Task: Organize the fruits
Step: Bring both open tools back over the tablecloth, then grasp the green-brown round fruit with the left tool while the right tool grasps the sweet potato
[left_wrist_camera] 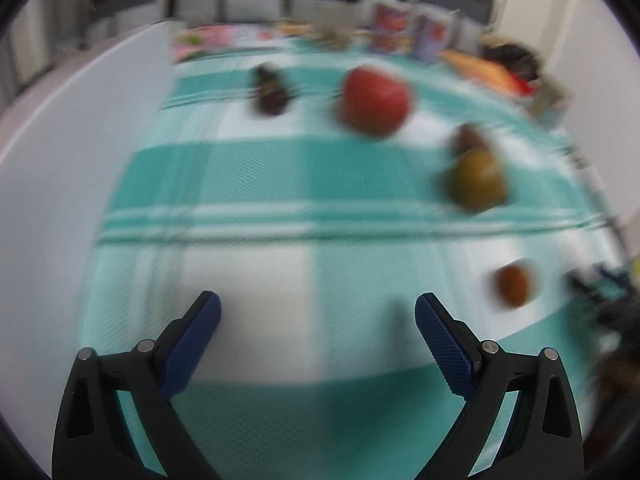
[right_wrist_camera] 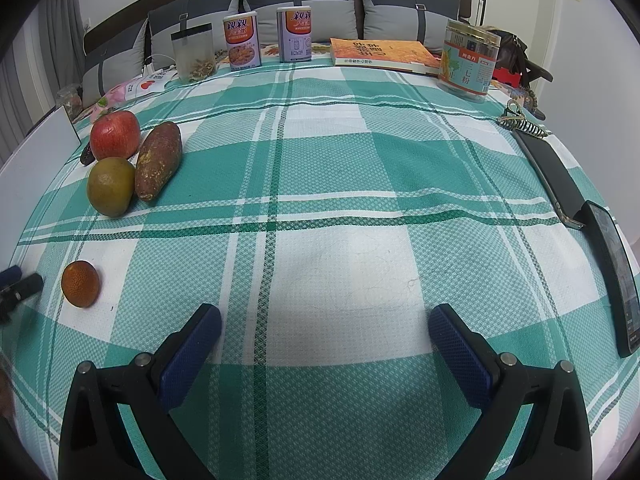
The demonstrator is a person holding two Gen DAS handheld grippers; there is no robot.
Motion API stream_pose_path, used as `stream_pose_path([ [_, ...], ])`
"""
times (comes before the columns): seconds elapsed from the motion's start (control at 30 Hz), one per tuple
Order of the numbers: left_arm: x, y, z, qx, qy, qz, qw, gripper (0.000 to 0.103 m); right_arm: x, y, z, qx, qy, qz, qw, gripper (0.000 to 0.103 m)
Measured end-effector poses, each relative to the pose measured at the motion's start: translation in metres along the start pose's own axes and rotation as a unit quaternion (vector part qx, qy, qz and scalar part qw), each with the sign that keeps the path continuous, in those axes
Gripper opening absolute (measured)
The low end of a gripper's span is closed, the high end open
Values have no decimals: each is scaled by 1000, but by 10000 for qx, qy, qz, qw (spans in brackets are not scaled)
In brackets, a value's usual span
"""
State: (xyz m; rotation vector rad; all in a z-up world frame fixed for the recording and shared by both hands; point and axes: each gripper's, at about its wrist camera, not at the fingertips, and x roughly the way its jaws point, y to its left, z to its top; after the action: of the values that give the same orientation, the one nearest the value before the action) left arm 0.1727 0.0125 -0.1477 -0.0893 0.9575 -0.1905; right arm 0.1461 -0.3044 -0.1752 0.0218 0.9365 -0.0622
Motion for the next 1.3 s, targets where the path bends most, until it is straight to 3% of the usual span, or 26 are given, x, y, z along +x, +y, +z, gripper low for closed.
stream_pose_path([
  [0.1,3,-36,32,543,-32,-397,9977,98,0,0,0,-1,0,1,10000,103],
  [0.2,27,-73,54,1169,362,-643,9904,98,0,0,0,1,1,0,10000,103],
  [0.3,46,-99,60,1682,404,-481,9837,97,0,0,0,1,0,2,10000,103],
  [0.37,54,-104,63,1758,425,-438,9825,94,0,0,0,1,0,2,10000,103],
  [0.4,57,-104,64,1737,427,-441,9829,86,0,0,0,1,0,0,10000,103],
  [0.43,61,-103,62,1664,481,-467,9838,53,0,0,0,1,0,0,10000,103],
  [0.47,64,-100,63,1551,593,-550,9846,50,0,0,0,1,0,0,10000,103],
  [0.73,14,-47,39,586,288,-375,9972,50,0,0,0,2,1,-1,10000,103],
  [0.97,-24,13,-18,315,422,289,9982,50,0,0,0,1,1,-3,10000,103],
  [1.03,-24,24,-28,148,353,224,9990,51,0,0,0,2,1,1,10000,103],
  [1.1,-26,28,-31,82,275,249,9993,58,0,0,0,4,-1,11,10000,103],
  [1.17,-27,30,-34,39,248,333,9991,79,-1,-1,0,42,-32,75,10000,103],
  [1.3,-39,36,-42,-56,102,107,9999,82,-7,-4,5,353,18,565,9978,103],
])
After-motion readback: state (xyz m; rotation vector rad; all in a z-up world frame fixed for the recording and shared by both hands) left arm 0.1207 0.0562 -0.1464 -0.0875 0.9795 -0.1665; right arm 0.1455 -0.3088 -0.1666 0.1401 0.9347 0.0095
